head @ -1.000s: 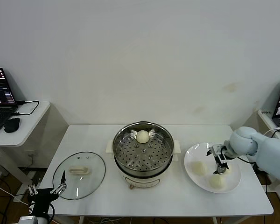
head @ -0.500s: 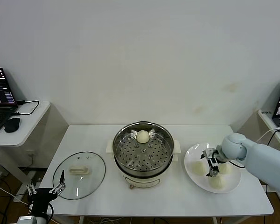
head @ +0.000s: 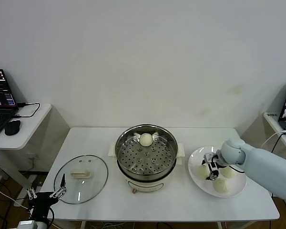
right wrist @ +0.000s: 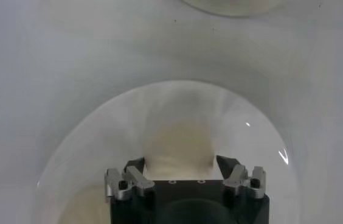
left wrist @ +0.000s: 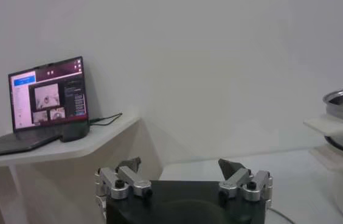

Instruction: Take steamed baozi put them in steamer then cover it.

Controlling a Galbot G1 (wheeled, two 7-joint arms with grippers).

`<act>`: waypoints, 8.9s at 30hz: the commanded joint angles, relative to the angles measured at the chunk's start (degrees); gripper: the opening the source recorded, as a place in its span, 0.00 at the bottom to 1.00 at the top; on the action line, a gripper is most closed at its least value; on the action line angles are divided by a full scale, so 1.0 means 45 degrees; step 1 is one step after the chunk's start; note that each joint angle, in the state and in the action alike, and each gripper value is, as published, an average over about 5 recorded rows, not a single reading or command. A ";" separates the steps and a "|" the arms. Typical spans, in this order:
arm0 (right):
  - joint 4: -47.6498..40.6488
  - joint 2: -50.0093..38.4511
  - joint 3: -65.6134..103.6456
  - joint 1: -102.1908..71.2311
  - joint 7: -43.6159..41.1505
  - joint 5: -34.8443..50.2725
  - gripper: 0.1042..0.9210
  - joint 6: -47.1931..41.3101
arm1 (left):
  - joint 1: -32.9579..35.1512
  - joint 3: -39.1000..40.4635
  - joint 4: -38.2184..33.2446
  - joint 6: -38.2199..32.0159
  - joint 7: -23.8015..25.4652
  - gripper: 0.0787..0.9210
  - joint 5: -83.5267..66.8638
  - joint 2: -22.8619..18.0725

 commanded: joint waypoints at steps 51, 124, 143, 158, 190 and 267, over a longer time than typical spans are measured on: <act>0.0302 0.7776 -0.5376 0.7886 0.2626 0.9233 0.62 -0.5465 | -0.0499 -0.0057 0.0061 -0.0186 -0.0023 0.88 0.0401 -0.0125; 0.3716 -0.4279 -0.1931 0.1957 -0.1902 0.0459 0.88 0.0270 | -0.0696 0.0462 0.0544 -0.0372 0.0033 0.88 0.0617 -0.0080; 0.1773 -0.2705 0.0362 -0.0684 -0.1133 0.0106 0.88 0.0254 | -0.0706 0.0488 0.0757 -0.0420 0.0087 0.88 0.0708 -0.0059; 0.1303 -0.2284 0.0674 -0.1091 -0.1202 0.0024 0.80 -0.0007 | -0.0743 0.0467 0.0796 -0.0421 0.0083 0.88 0.0720 -0.0105; 0.1552 -0.1519 -0.1760 0.7147 -0.2502 0.2925 0.57 -0.0162 | -0.0762 0.0375 0.0743 -0.0454 0.0070 0.88 0.0713 -0.0015; 0.3175 0.3454 -0.5574 0.9520 -0.1434 0.2972 0.88 0.4967 | -0.0797 -0.0105 0.0887 -0.0751 0.0026 0.88 0.0720 -0.0246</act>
